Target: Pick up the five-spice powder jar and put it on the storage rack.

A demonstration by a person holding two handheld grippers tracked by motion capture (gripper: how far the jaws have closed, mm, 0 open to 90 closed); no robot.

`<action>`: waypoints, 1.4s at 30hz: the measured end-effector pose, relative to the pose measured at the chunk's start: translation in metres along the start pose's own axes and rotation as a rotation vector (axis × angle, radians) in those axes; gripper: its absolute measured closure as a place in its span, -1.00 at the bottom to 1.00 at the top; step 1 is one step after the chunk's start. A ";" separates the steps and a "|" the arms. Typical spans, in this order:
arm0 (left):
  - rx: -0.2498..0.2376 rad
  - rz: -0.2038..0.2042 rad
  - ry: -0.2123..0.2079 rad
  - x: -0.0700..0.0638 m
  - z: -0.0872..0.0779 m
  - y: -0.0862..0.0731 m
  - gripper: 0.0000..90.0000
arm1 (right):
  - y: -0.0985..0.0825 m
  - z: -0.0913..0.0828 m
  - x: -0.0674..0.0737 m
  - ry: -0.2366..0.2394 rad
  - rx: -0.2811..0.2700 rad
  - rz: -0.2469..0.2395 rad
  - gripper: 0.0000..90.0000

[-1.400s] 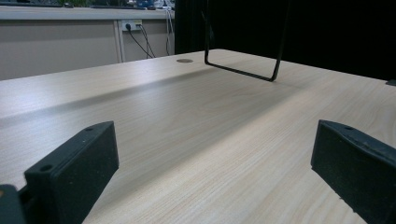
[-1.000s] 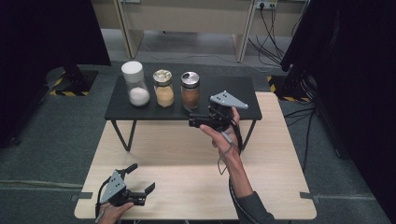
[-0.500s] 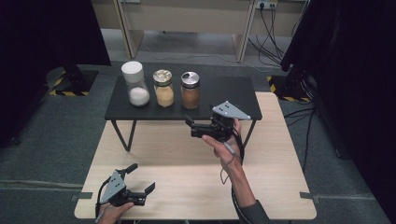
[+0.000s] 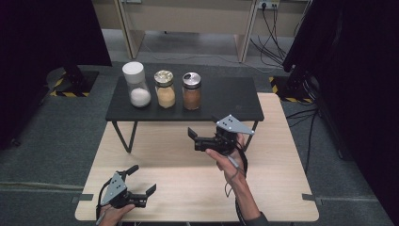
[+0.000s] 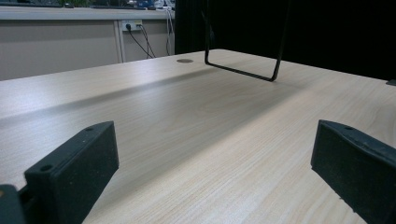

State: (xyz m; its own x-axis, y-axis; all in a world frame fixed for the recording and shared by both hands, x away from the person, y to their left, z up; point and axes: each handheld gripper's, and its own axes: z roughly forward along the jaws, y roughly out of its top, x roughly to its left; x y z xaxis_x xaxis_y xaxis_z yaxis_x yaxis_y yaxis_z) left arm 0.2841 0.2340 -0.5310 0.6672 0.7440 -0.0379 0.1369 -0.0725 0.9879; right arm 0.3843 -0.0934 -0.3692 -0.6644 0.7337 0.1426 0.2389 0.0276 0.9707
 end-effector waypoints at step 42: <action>0.000 0.000 -0.003 0.000 0.000 0.000 -0.99 | -0.075 -0.008 0.020 0.047 0.007 -0.020 -0.98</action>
State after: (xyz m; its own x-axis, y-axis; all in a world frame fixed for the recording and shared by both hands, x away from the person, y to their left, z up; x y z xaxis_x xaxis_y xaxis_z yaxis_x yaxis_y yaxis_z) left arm 0.2842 0.2341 -0.5309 0.6692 0.7421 -0.0384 0.1372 -0.0726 0.9879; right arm 0.3479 -0.0862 -0.4381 -0.7013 0.7005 0.1320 0.2296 0.0466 0.9722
